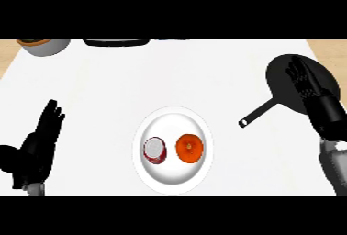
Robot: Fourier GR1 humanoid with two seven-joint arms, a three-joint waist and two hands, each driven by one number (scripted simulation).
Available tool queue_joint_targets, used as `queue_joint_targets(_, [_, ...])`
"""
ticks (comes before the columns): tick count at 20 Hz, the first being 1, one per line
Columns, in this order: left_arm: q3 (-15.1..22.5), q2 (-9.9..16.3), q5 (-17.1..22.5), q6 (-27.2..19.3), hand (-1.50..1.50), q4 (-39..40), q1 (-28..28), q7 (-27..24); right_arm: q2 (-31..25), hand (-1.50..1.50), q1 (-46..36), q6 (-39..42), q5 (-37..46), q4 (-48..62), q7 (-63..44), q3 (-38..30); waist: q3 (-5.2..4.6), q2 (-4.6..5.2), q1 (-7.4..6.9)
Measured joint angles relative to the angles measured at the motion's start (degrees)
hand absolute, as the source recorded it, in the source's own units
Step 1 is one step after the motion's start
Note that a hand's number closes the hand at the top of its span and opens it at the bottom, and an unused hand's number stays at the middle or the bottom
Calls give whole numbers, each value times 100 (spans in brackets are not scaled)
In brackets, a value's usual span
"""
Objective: Pick the can from the plate and place it in the pan
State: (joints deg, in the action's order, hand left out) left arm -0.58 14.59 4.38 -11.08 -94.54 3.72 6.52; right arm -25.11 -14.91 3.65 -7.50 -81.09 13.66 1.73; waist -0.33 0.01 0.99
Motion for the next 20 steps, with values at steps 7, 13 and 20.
queue_joint_targets(7, [151, -95, 187, 255, 0, 117, -691, 108, 980, 150, -1207, 1030, -492, -85, -310, 1129, 23, 68, -405])
queue_joint_targets(13, [18, -152, 437, 321, 0, 314, -1174, 518, 956, -150, -1466, 1269, 412, 425, 670, 1555, 31, 30, -208])
queue_joint_targets(20, [-86, -150, 509, 397, 0, 310, -1255, 623, 434, -150, -1908, 1522, 1321, 801, 1249, 1593, 34, 13, -161])
